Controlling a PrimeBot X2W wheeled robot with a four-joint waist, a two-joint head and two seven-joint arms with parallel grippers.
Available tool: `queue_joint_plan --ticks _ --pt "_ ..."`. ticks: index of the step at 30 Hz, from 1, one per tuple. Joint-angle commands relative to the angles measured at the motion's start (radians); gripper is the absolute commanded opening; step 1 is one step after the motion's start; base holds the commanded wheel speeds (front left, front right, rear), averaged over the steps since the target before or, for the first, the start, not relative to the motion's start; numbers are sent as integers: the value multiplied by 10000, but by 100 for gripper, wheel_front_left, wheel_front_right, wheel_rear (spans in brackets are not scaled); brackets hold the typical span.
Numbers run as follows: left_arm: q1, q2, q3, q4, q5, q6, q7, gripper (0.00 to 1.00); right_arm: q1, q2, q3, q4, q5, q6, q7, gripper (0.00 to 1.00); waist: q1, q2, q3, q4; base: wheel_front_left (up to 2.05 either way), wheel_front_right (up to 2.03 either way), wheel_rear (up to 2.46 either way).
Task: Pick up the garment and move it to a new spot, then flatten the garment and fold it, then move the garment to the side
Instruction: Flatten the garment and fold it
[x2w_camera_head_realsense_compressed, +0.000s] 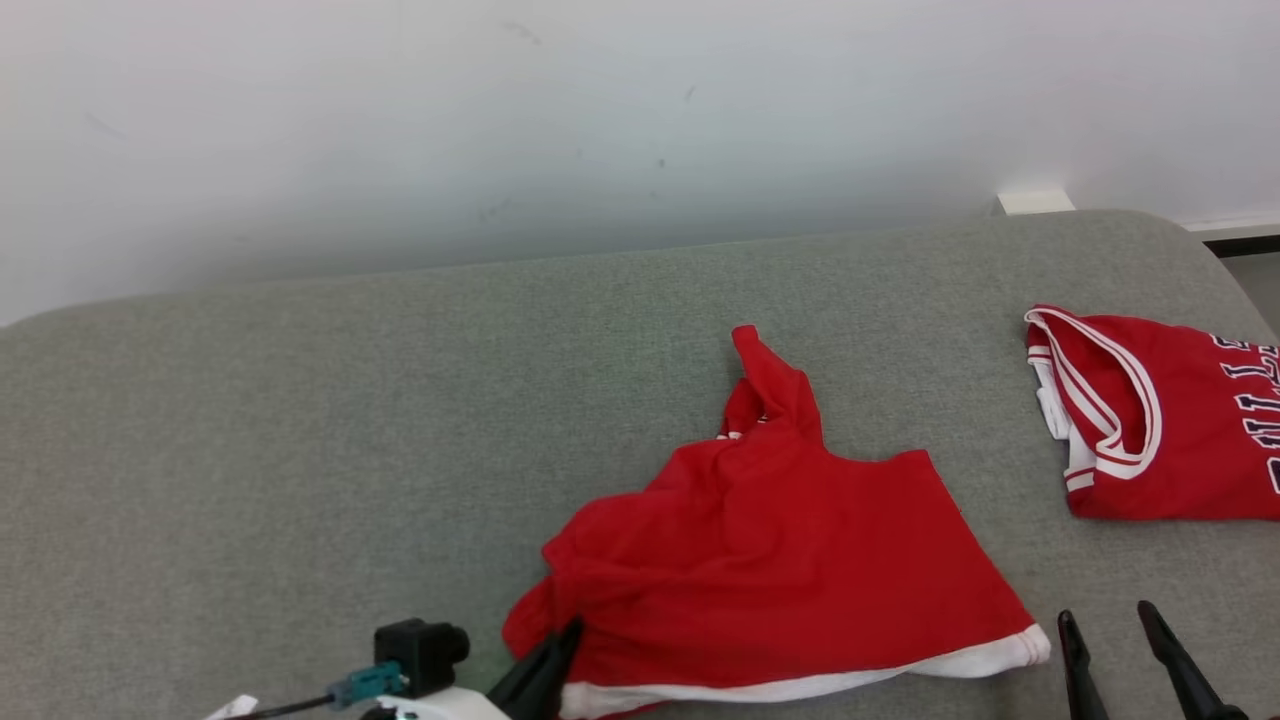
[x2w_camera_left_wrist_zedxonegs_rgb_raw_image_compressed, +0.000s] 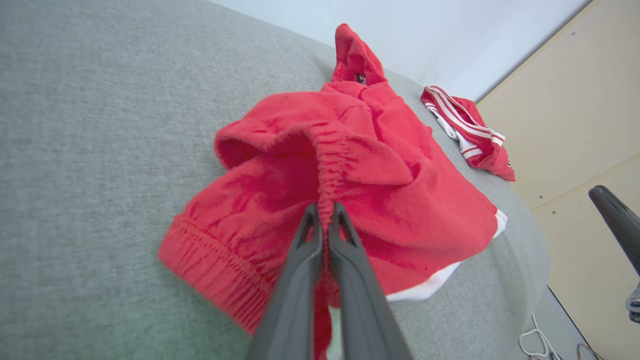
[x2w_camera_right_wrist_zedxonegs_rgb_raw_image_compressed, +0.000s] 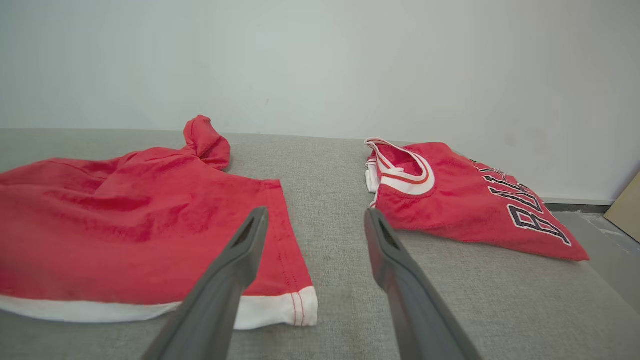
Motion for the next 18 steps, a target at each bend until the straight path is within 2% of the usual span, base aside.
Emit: queue_joint_plan --ticks 1,2,3,4,5,6,11,18 --pt "-82 179 2 175 -51 13 145 0 -44 -13 68 51 56 -26 -26 100 0 -1 0 51 0 0 0" --pt "-161 284 -40 272 37 9 222 5 -79 -28 134 102 58 -26 -26 100 0 -1 -3 74 0 0 0" --pt "-225 341 -100 336 107 -3 255 18 -112 -49 205 149 67 -26 -27 100 0 -1 -8 97 0 0 0" --pt "-244 353 -122 390 108 -19 273 40 -137 -58 235 186 66 -26 -27 100 0 -1 -15 118 0 0 0" --pt "-215 345 -149 401 42 -40 263 79 -145 -65 264 224 81 -26 -27 100 0 -1 -29 139 0 0 0" --pt "-166 334 -168 394 -40 -48 243 100 -141 -79 298 257 93 -26 -27 100 0 -1 -47 158 0 0 0" --pt "181 609 -73 49 95 75 -257 100 -56 -119 274 265 106 -26 -27 100 0 -1 -194 246 0 0 0" --pt "1114 1160 690 -1367 843 1044 -1286 100 207 -87 -234 -57 211 -26 -27 100 0 -1 -495 592 0 0 0"
